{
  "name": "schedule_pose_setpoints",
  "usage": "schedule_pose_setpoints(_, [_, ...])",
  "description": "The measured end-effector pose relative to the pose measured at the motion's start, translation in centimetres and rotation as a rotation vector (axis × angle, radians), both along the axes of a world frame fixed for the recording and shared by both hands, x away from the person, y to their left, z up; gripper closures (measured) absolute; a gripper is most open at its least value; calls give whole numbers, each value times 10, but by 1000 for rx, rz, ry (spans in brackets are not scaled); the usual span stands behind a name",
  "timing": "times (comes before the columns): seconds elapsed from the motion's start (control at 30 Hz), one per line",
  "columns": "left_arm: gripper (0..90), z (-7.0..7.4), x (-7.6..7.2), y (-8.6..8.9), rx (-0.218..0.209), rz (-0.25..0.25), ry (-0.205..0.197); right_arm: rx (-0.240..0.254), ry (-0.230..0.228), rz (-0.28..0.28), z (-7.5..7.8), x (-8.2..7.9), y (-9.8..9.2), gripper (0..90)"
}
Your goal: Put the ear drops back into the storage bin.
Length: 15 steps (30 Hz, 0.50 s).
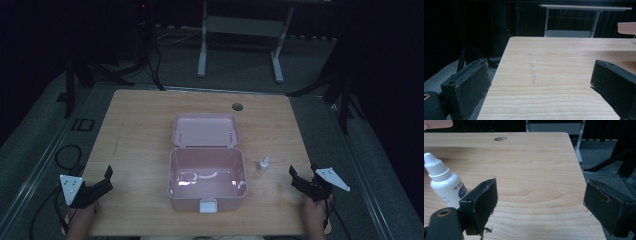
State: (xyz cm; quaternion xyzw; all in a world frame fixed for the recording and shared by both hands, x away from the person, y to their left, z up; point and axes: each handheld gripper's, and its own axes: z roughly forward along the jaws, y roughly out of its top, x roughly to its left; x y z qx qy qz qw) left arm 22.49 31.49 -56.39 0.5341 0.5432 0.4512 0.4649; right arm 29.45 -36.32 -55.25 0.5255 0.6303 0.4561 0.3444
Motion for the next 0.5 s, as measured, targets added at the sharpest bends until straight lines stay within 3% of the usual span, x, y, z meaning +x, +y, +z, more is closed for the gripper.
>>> schedule_pose_setpoints(0.27, [24, 0, 0, 0, 2, 0, 0, -6, 0, 23, 1, 1, 2, 134])
schedule_pose_setpoints(0.4, [24, 0, 0, 0, 5, 0, 1, -18, 28, 35, 3, 4, 3, 135])
schedule_pose_setpoints(0.5, [24, 0, 0, -1, 6, -1, 2, -22, 60, 11, 6, 7, 3, 136])
